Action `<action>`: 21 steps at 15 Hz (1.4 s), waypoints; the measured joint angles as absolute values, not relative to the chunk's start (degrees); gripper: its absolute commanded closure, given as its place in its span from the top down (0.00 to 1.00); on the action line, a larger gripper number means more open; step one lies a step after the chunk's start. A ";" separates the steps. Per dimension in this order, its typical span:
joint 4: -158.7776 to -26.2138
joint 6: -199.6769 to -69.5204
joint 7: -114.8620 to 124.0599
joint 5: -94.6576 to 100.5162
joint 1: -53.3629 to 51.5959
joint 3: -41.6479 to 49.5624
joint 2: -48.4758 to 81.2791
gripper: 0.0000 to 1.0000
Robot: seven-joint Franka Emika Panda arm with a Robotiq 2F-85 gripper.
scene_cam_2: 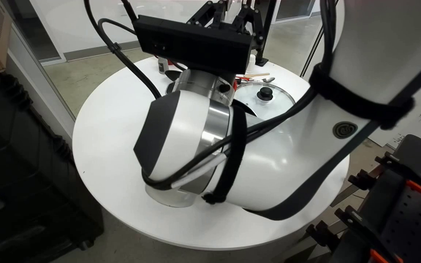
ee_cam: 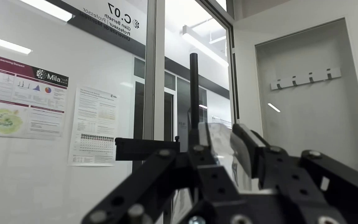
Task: Put some of the objects from the measuring cup into the pot
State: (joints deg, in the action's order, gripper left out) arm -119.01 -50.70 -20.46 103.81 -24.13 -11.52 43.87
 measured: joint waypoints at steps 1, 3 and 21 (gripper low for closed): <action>-119.02 -50.70 -20.46 103.82 -24.15 -11.52 43.91 0.06; -119.00 -50.70 -20.46 103.84 -24.15 -11.52 43.91 0.06; -117.50 -48.70 -18.03 98.95 -26.04 -16.69 48.14 0.06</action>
